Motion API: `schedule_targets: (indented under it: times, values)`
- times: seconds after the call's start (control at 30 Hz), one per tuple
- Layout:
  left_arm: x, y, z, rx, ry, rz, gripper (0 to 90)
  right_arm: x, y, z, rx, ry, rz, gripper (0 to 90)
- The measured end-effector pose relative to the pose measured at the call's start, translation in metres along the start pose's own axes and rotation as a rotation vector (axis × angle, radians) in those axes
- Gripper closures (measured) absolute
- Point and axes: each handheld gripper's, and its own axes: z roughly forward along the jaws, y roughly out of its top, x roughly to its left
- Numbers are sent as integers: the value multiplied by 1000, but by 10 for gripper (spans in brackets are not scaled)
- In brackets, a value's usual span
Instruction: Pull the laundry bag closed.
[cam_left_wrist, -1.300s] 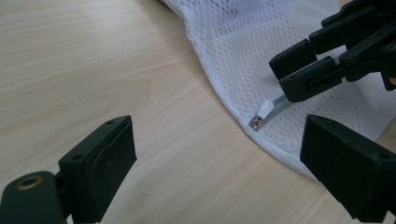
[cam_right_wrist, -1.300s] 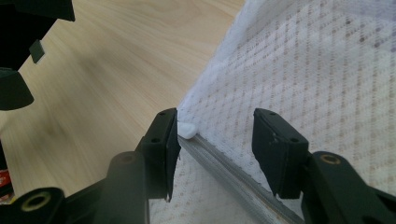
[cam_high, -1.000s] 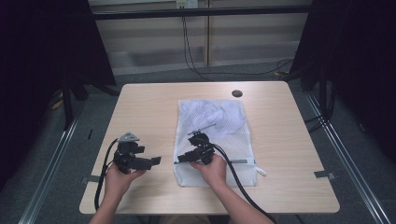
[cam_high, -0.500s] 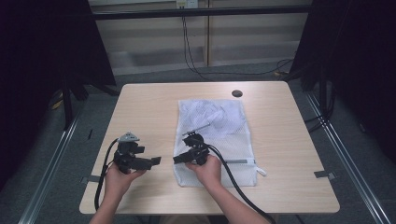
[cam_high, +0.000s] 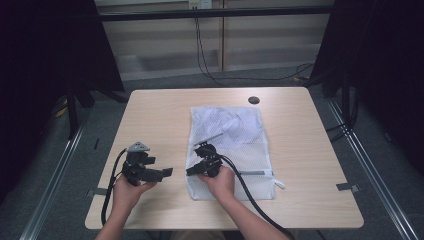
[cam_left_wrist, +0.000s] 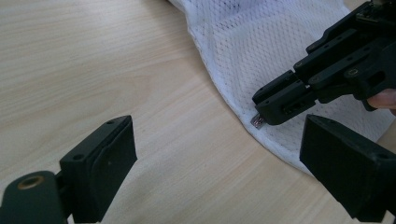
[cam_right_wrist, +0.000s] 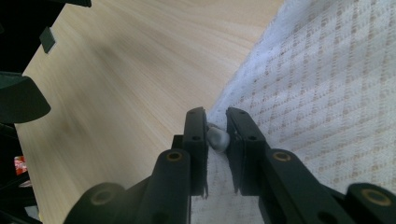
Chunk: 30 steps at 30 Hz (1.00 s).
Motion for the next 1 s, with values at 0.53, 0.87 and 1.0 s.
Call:
schedule_targets:
  times: [0.53, 0.87, 1.0]
  values:
    - [-4, -2, 6, 13, -48, -27, 117, -4, 1, -7, -9, 72, 47, 866]
    - [-15, -1, 19, 16, -103, -32, 151, -5, 1, -21, -36, 117, 50, 869]
    - [-17, -1, 21, 6, -120, -57, 155, -5, 2, -27, -42, 120, 60, 869]
